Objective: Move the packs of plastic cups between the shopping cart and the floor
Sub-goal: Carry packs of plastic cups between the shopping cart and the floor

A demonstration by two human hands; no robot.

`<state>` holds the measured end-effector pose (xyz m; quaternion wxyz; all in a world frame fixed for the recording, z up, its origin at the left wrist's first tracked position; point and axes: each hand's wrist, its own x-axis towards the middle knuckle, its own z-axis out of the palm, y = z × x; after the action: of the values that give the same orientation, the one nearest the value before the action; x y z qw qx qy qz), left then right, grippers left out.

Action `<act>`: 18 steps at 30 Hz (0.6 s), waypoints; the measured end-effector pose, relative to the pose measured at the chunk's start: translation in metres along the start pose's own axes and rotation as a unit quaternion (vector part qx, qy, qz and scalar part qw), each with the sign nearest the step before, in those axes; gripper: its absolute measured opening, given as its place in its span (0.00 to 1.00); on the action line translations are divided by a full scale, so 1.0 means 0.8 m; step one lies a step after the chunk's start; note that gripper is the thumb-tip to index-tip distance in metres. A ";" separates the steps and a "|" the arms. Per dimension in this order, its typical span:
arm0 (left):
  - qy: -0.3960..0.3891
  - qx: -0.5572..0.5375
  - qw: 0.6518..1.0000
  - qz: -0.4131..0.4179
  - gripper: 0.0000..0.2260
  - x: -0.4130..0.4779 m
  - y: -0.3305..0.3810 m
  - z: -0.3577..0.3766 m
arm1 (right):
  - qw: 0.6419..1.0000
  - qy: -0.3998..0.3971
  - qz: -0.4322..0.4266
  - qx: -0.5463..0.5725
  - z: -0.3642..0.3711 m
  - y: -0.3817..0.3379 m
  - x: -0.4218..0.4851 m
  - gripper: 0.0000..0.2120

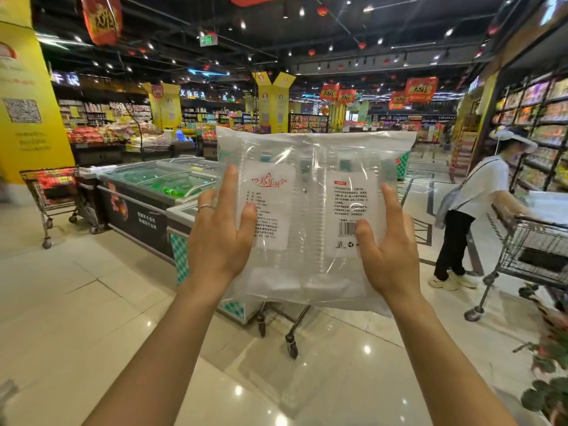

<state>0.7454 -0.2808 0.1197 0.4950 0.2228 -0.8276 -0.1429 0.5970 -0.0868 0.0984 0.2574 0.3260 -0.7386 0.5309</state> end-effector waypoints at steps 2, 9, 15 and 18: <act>-0.005 -0.001 1.000 -0.004 0.29 0.026 -0.005 0.040 | 1.000 -0.003 0.001 0.002 0.020 0.032 0.033 0.29; -0.007 0.012 1.000 -0.024 0.29 0.122 -0.008 0.179 | 1.000 -0.014 0.007 0.003 0.084 0.143 0.158 0.29; -0.010 0.017 0.999 -0.031 0.29 0.183 -0.015 0.274 | 1.000 -0.026 0.004 -0.001 0.120 0.216 0.237 0.29; -0.009 0.012 0.999 -0.033 0.29 0.211 -0.024 0.315 | 0.999 -0.035 0.005 0.000 0.137 0.244 0.269 0.29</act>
<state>0.4584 -0.3792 0.1203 0.4800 0.2543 -0.8259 -0.1511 0.3047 -0.1924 0.1007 0.2285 0.3409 -0.7488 0.5204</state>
